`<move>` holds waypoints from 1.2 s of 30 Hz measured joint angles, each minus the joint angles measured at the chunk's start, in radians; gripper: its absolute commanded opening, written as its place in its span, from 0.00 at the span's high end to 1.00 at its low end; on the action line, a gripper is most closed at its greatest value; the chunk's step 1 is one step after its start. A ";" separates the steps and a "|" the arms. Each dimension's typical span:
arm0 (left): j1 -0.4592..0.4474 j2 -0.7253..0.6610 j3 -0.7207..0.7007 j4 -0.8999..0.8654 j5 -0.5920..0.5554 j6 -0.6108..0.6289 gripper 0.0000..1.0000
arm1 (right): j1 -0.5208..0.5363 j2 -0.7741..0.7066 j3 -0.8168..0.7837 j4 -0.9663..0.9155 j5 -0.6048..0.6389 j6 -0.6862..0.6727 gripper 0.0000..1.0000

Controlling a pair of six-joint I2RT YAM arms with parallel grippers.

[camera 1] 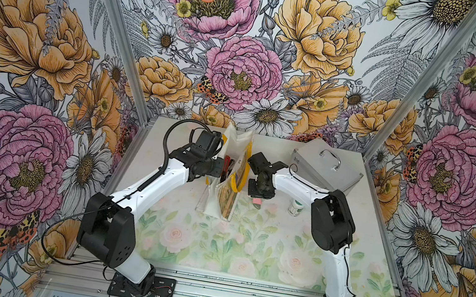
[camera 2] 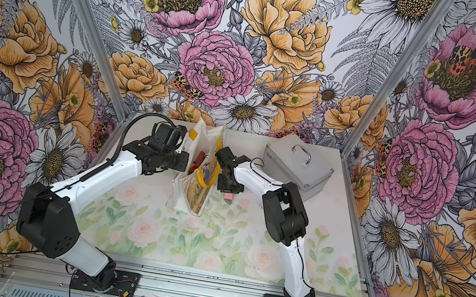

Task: Place the art knife into the pouch
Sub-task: Pick up the utility knife at the center of the board, then place the utility knife in the pouch.

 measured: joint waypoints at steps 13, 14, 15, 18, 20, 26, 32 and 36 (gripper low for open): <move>-0.101 -0.072 0.000 -0.003 -0.058 -0.010 0.75 | -0.005 -0.345 -0.085 0.058 -0.001 0.000 0.89; -0.106 -0.076 0.000 -0.003 -0.065 -0.013 0.75 | -0.005 -0.354 -0.092 0.059 -0.001 0.000 0.89; -0.111 -0.079 0.000 -0.002 -0.071 -0.019 0.75 | -0.002 -0.362 -0.098 0.059 -0.002 -0.002 0.89; -0.124 -0.080 0.000 -0.003 -0.080 -0.026 0.75 | -0.001 -0.366 -0.100 0.060 -0.005 -0.014 0.89; -0.127 -0.080 0.000 -0.003 -0.083 -0.027 0.75 | -0.001 -0.366 -0.100 0.060 -0.005 -0.019 0.89; -0.144 -0.080 0.022 -0.027 -0.084 -0.034 0.75 | 0.000 -0.365 -0.099 0.095 -0.028 -0.023 0.90; -0.138 -0.094 0.029 -0.047 -0.087 -0.034 0.75 | 0.000 -0.303 -0.016 0.109 -0.057 -0.023 0.90; -0.124 -0.108 0.029 -0.051 -0.087 -0.033 0.75 | 0.002 -0.267 0.054 0.122 -0.080 -0.023 0.91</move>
